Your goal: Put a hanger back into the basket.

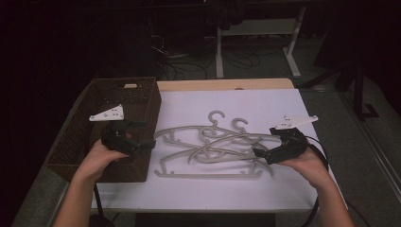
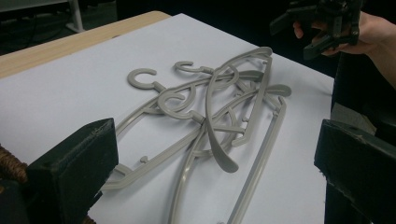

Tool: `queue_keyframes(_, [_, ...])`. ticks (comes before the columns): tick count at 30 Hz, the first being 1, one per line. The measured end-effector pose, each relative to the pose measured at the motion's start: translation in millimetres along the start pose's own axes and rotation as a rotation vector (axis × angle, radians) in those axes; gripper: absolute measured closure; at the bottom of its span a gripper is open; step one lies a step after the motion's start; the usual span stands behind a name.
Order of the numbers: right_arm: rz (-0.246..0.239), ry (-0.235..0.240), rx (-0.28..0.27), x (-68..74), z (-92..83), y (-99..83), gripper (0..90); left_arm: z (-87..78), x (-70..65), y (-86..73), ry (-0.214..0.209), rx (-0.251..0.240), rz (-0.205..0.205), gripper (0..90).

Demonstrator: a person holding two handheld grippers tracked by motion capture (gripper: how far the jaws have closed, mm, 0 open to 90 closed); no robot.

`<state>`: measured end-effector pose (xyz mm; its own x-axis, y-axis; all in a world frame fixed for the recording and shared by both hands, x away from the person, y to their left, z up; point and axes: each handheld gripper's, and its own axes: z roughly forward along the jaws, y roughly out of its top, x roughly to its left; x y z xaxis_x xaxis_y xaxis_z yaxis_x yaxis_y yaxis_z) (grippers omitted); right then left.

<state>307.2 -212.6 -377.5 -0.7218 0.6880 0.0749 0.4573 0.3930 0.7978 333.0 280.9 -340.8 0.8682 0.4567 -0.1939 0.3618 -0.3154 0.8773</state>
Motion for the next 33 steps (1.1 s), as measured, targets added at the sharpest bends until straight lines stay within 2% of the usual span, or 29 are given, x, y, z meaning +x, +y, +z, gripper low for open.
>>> queue_keyframes(13, [0.017,-0.006,-0.007,-1.2,-2.1,-0.8,0.0,12.2,-6.8,6.7,-0.017,0.017,0.006,0.0])
queue_keyframes(23, [0.015,0.005,0.021,0.1,2.1,-10.8,0.0,22.8,-12.9,15.3,-0.043,0.005,0.004,0.0])
queue_keyframes(33, [0.028,0.014,0.015,-3.8,3.6,-24.5,0.0,40.3,-21.0,25.0,-0.078,0.01,0.02,0.0])
